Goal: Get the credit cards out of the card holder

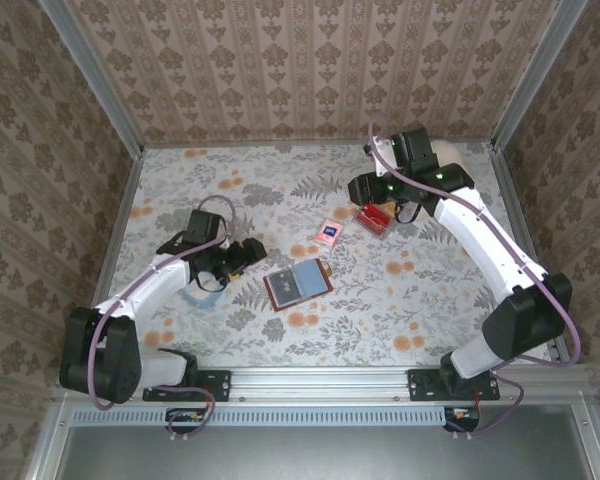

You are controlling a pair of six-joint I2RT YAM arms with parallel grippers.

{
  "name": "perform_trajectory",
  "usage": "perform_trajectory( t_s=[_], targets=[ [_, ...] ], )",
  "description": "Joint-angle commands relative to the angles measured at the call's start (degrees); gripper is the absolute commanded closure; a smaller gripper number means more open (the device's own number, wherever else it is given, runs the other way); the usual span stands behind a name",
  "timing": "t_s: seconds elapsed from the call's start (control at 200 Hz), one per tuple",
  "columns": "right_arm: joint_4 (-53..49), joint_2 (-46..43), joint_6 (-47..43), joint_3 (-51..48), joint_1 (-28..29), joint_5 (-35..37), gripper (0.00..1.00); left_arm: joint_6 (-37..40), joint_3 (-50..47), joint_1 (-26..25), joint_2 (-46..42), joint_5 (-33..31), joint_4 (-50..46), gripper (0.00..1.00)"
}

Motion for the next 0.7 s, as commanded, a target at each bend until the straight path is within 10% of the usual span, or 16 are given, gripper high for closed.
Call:
perform_trajectory(
  t_s=[0.0, 0.285, 0.695],
  targets=[
    [0.75, 0.32, 14.38, -3.51, 0.95, -8.36, 0.43, -3.7, -1.67, -2.07, -1.36, 0.03, 2.25, 0.2],
    [12.42, -0.97, 26.71, -17.85, 12.96, -3.94, 0.31, -10.01, -4.25, -9.09, 0.13, -1.83, 6.92, 0.28],
    [15.43, 12.35, 33.11, -17.37, 21.51, -0.48, 0.42, -10.24, -2.32, -11.67, 8.47, -1.11, 10.62, 0.5]
  ],
)
